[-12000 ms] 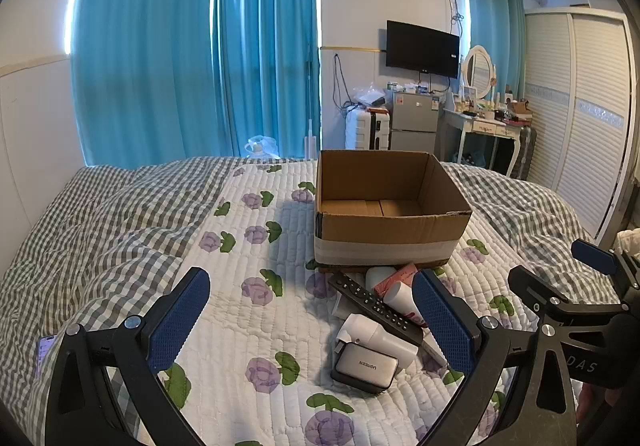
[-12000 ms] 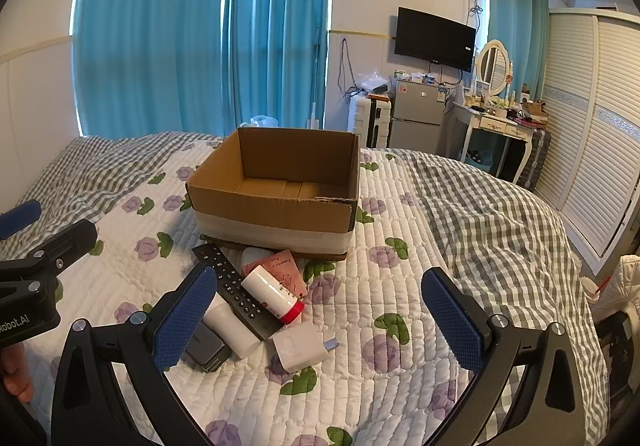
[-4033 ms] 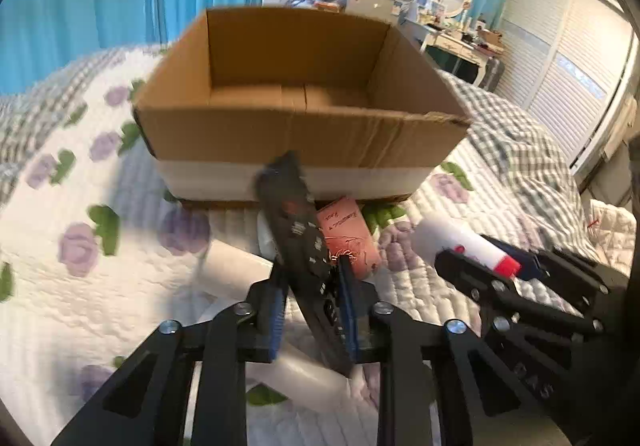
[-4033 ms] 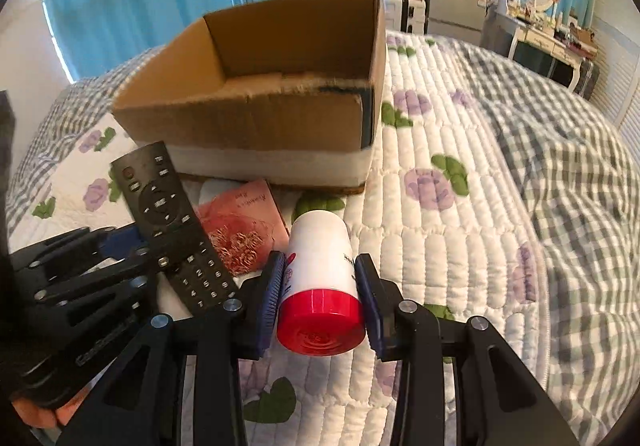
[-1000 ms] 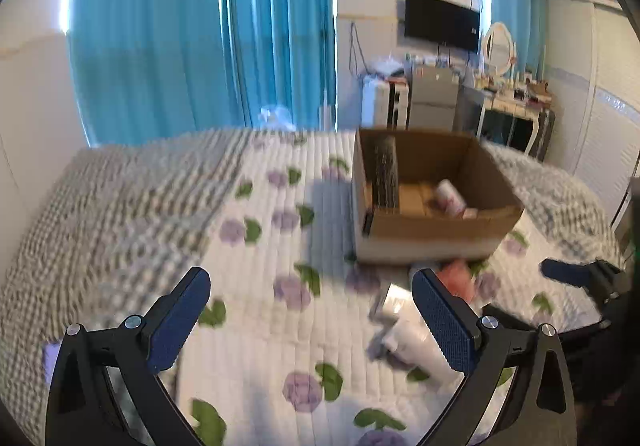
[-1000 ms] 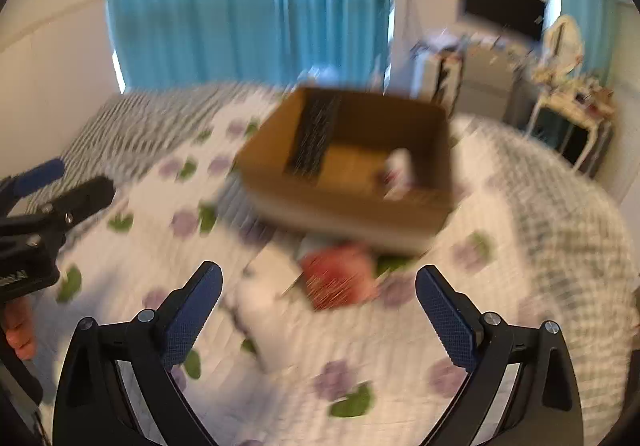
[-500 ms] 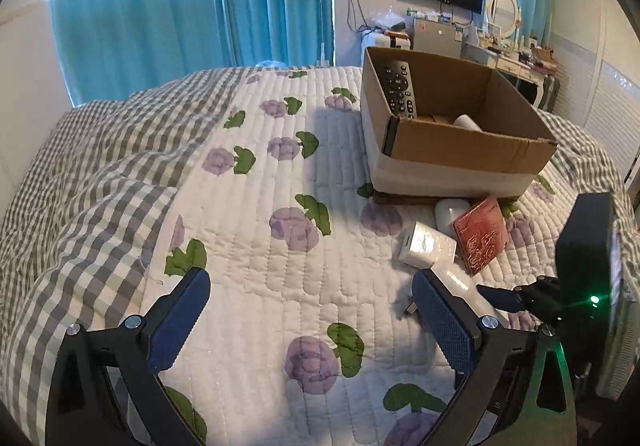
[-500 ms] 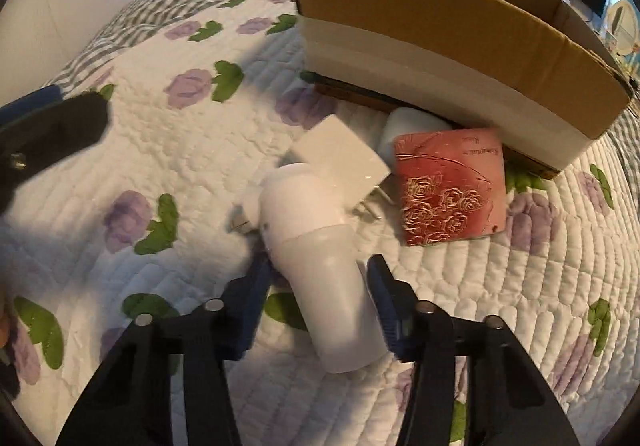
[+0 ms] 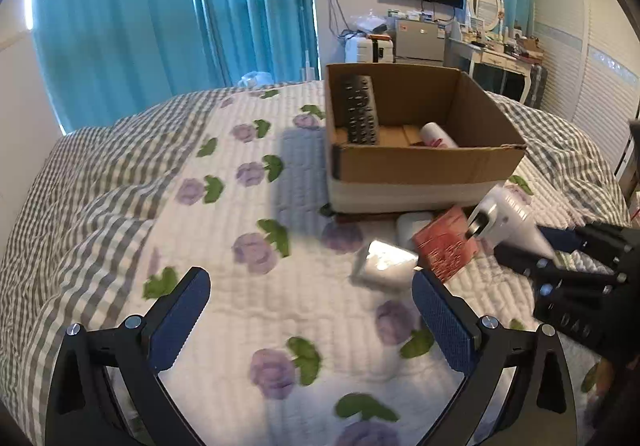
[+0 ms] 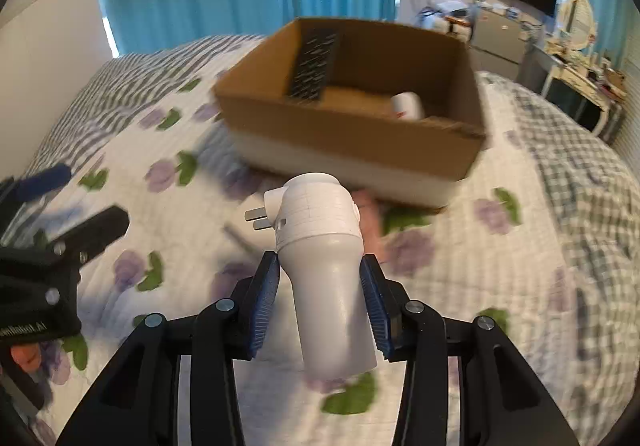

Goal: Organize rigid objects
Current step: 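Grasp the white hair dryer with right gripper while left grasps white adapter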

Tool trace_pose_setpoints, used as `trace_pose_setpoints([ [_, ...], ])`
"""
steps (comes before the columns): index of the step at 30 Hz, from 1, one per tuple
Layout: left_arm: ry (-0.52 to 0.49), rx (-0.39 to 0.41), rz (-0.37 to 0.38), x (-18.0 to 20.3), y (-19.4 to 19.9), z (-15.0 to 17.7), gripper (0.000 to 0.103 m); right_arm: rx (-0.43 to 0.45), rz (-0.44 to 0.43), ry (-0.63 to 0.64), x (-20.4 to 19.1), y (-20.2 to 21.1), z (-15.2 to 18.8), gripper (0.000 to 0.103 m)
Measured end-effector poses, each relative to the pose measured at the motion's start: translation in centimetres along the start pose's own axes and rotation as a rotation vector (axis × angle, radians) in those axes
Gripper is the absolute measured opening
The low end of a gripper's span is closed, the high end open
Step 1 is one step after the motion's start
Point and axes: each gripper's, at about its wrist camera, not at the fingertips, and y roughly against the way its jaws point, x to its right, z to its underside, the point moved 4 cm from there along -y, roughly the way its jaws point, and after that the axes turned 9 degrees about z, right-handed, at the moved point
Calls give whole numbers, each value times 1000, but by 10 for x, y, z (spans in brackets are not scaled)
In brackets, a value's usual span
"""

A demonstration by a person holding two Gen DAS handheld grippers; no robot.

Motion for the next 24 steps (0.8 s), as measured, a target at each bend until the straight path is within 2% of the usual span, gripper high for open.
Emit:
trace_pose_setpoints([
  [6, -58, -35, 12, 32, -41, -6, 102, -9, 35, -69, 38, -12, -10, 41],
  [10, -114, -128, 22, 46, -86, 9, 102, -42, 31, -101, 49, -26, 4, 41],
  [13, -110, -161, 18, 45, -107, 16, 102, -67, 38, -94, 50, -34, 12, 41],
  [16, -91, -163, 36, 42, -119, 17, 96, -68, 32, -82, 46, -38, 12, 41],
  [18, -81, -174, 20, 39, -127, 17, 88, -67, 26, -72, 42, -40, 11, 41],
  [20, -69, -198, 49, 37, -135, 20, 81, -70, 22, -57, 37, -42, 12, 41],
  [22, -68, -200, 68, 37, -139, 24, 79, -72, 20, -53, 35, -44, 12, 41],
  [24, -86, -196, 99, 41, -138, 26, 64, -77, 20, -52, 34, -45, 13, 41],
])
